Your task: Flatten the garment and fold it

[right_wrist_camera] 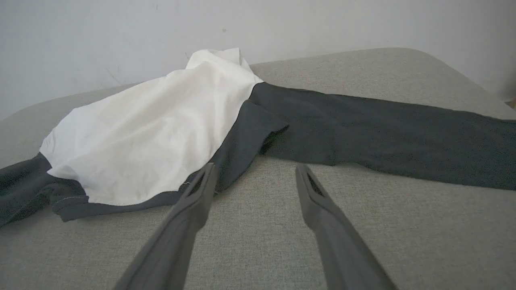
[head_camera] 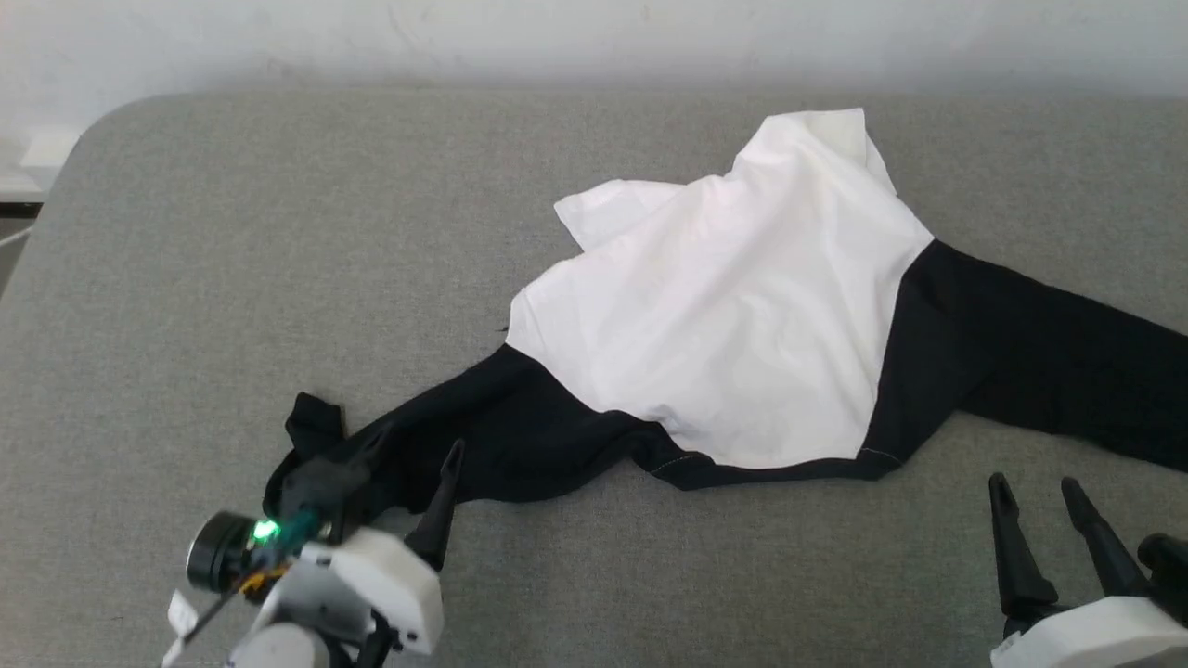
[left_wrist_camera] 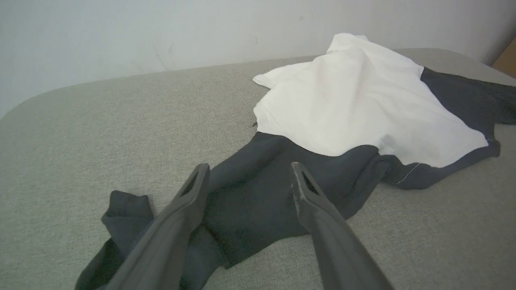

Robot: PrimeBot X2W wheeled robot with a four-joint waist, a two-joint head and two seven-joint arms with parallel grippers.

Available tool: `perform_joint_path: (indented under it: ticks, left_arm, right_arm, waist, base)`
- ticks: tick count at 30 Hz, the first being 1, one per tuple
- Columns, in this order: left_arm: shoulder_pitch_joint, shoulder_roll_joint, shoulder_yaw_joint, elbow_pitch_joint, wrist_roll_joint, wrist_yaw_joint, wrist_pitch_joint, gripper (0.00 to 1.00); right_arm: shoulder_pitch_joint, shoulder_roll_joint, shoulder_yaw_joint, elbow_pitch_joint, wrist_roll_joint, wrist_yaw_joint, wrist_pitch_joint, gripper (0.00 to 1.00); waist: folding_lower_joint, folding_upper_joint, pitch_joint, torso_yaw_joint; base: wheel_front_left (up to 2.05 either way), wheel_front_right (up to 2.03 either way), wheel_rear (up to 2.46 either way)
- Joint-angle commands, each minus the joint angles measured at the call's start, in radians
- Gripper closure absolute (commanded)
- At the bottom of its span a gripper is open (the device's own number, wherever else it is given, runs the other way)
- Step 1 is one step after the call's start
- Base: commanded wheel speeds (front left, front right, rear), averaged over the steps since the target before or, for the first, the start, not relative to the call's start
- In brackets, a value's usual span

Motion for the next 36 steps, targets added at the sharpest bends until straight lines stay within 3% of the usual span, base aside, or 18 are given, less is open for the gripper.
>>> perform_joint_path:
  ticks: [1, 8, 17, 18, 19, 22, 28, 33, 36]
  left_arm:
    - [-0.047, 0.015, -0.011, 0.032, -0.011, -0.007, 0.053, 0.00]
    - [-0.177, 0.043, -0.080, 0.207, -0.071, -0.016, 0.339, 0.00]
    - [-0.250, 0.063, -0.154, 0.386, -0.080, -0.018, 0.321, 0.02]
    - [-0.250, 0.061, -0.165, 0.407, -0.090, -0.019, 0.326, 0.75]
    - [-0.249, 0.059, -0.178, 0.421, -0.107, -0.019, 0.329, 1.00]
    - [-0.243, 0.067, -0.214, 0.426, -0.177, -0.019, 0.337, 1.00]
    - [-0.220, 0.147, -0.215, 0.326, -0.290, -0.019, 0.343, 1.00]
    - [-0.189, 0.237, -0.166, 0.246, -0.298, -0.015, 0.312, 1.00]
    - [-0.176, 0.264, -0.152, 0.223, -0.275, -0.012, 0.239, 1.00]
  right_arm:
    - [-0.017, 0.002, 0.001, -0.013, -0.009, -0.001, 0.004, 0.00]
    - [-0.024, 0.002, 0.009, -0.031, -0.010, -0.001, 0.022, 0.00]
    - [-0.031, 0.002, 0.007, -0.041, -0.015, -0.001, 0.038, 0.00]
    - [-0.030, 0.002, 0.007, -0.041, -0.016, -0.001, 0.039, 0.00]
    - [-0.028, 0.002, 0.007, -0.042, -0.016, -0.001, 0.040, 0.00]
    - [-0.018, 0.002, 0.000, -0.044, -0.014, -0.001, 0.044, 0.00]
    - [-0.002, 0.002, -0.006, -0.052, -0.014, -0.001, 0.052, 0.00]
    - [0.001, 0.002, -0.003, -0.056, -0.016, -0.001, 0.060, 0.00]
    - [-0.001, 0.002, -0.003, -0.057, -0.016, -0.001, 0.062, 0.00]
  waist:
    - [-0.0001, 0.0000, 0.019, -0.007]
    - [-0.0001, 0.0000, 0.049, -0.033]
    - [-0.0001, 0.0000, 0.055, -0.069]
    - [-0.0001, 0.0000, 0.051, -0.071]
    - [-0.0001, 0.0000, 0.048, -0.071]
    - [-0.0001, 0.0000, 0.036, -0.063]
    - [-0.0001, 0.0000, 0.024, -0.032]
    - [-0.0001, 0.0000, 0.026, -0.013]
    - [-0.0001, 0.0000, 0.032, -0.005]
  base:
    - [0.00, 0.00, 0.00]
    - [0.00, 0.00, 0.00]
    - [0.00, 0.00, 0.00]
    - [0.00, 0.00, 0.00]
    - [0.00, 0.00, 0.00]
    - [0.00, 0.00, 0.00]
    - [0.00, 0.00, 0.00]
    - [0.00, 0.00, 0.00]
    - [0.00, 0.00, 0.00]
